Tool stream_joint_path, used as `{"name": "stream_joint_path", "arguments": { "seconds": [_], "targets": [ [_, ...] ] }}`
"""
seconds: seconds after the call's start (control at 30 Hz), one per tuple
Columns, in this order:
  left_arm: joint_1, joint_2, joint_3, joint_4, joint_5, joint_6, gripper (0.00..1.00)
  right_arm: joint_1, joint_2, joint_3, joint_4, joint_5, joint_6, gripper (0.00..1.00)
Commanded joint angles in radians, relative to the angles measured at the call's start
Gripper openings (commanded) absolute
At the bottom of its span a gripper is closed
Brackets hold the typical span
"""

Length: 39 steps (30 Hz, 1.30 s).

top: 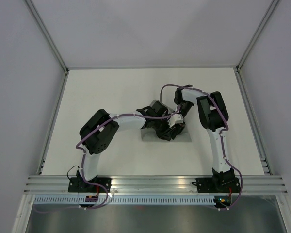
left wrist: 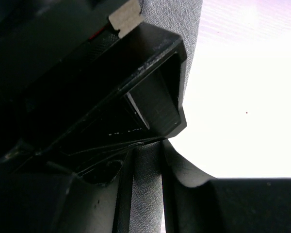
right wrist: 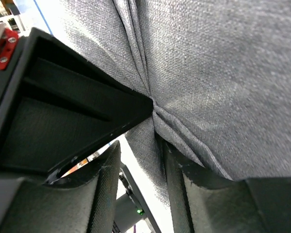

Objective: Fold the napkin, place the utensils inside, and roll it up
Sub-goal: Roll the napkin with the utensil

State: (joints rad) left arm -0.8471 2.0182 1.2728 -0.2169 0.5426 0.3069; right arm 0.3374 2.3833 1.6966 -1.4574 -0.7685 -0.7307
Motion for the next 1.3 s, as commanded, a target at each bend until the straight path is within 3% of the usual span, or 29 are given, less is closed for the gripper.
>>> {"name": "stream_joint_path", "arguments": {
  "seconds": [0.0, 0.4, 0.6, 0.8, 1.0, 1.13, 1.27],
  "targets": [
    [-0.003, 0.122, -0.029, -0.117, 0.019, -0.014, 0.02, -0.020, -0.027, 0.028, 0.233, 0.097, -0.073, 0.50],
    [0.054, 0.180, 0.036, -0.200, 0.127, -0.017, 0.02, -0.162, -0.246, -0.027, 0.452, -0.058, 0.025, 0.52],
    [0.095, 0.235, 0.103, -0.283, 0.223, -0.014, 0.02, -0.187, -0.493, -0.297, 0.769, 0.009, 0.065, 0.53],
    [0.117, 0.283, 0.166, -0.375, 0.252, -0.002, 0.02, -0.187, -0.677, -0.575, 0.946, 0.028, 0.016, 0.54],
    [0.134, 0.310, 0.201, -0.432, 0.273, 0.009, 0.02, -0.123, -0.855, -0.784, 1.074, 0.101, -0.099, 0.55],
    [0.137, 0.333, 0.223, -0.455, 0.280, 0.009, 0.02, 0.003, -0.988, -0.954, 1.201, 0.218, -0.102, 0.57],
    [0.138, 0.349, 0.241, -0.467, 0.290, 0.005, 0.02, 0.081, -1.042, -0.996, 1.217, 0.261, -0.099, 0.59]
  ]
}}
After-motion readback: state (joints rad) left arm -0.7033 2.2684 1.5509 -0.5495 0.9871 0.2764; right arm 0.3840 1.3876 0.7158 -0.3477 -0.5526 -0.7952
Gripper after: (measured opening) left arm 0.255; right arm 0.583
